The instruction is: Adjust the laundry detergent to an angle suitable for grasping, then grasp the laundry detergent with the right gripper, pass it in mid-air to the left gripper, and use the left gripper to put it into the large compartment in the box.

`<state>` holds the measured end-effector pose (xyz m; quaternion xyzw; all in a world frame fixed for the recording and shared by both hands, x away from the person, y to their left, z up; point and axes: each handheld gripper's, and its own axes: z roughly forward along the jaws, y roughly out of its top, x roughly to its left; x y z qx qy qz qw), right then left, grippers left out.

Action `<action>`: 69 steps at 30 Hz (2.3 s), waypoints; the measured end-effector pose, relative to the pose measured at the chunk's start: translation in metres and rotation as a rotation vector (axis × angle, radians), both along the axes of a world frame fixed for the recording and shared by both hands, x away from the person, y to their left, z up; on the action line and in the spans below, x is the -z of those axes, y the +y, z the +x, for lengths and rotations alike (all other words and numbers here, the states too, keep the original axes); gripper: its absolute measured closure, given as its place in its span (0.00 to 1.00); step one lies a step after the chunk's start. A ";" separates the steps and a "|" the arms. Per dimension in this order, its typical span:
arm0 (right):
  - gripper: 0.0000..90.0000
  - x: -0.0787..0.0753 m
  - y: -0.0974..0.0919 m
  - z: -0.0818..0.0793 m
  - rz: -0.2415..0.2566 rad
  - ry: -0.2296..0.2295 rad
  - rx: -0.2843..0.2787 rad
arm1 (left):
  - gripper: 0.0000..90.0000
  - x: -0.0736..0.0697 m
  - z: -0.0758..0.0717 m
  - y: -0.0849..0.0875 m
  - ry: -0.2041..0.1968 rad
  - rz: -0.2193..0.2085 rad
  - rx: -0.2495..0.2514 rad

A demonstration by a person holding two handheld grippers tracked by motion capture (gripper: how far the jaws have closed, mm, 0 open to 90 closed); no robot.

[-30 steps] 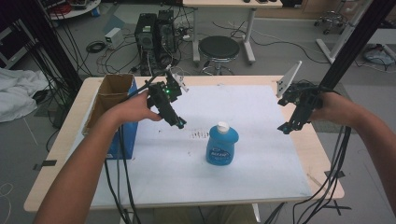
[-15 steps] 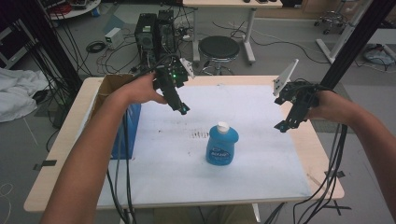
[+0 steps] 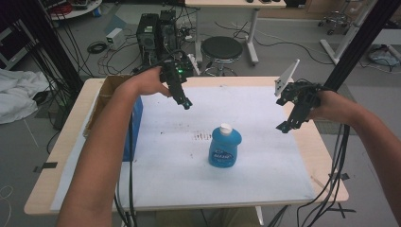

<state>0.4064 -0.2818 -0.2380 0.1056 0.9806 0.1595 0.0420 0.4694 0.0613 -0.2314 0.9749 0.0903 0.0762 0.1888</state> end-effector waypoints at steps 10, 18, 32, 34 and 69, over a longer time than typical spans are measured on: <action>0.03 0.000 0.000 0.001 -0.002 0.007 0.004 | 0.02 0.001 0.001 -0.002 0.000 -0.014 0.023; 0.03 0.001 0.000 0.001 -0.001 0.010 0.004 | 0.02 0.002 0.003 0.000 -0.016 -0.021 0.021; 0.03 0.001 0.001 -0.001 -0.004 0.006 -0.008 | 0.02 0.001 -0.006 -0.005 -0.042 0.002 0.070; 0.03 0.000 0.001 -0.003 -0.001 0.004 -0.009 | 0.02 0.000 -0.006 -0.005 -0.043 0.002 0.071; 0.03 0.033 -0.004 -0.024 0.236 0.006 0.013 | 0.02 0.015 -0.027 -0.009 -0.011 0.016 0.169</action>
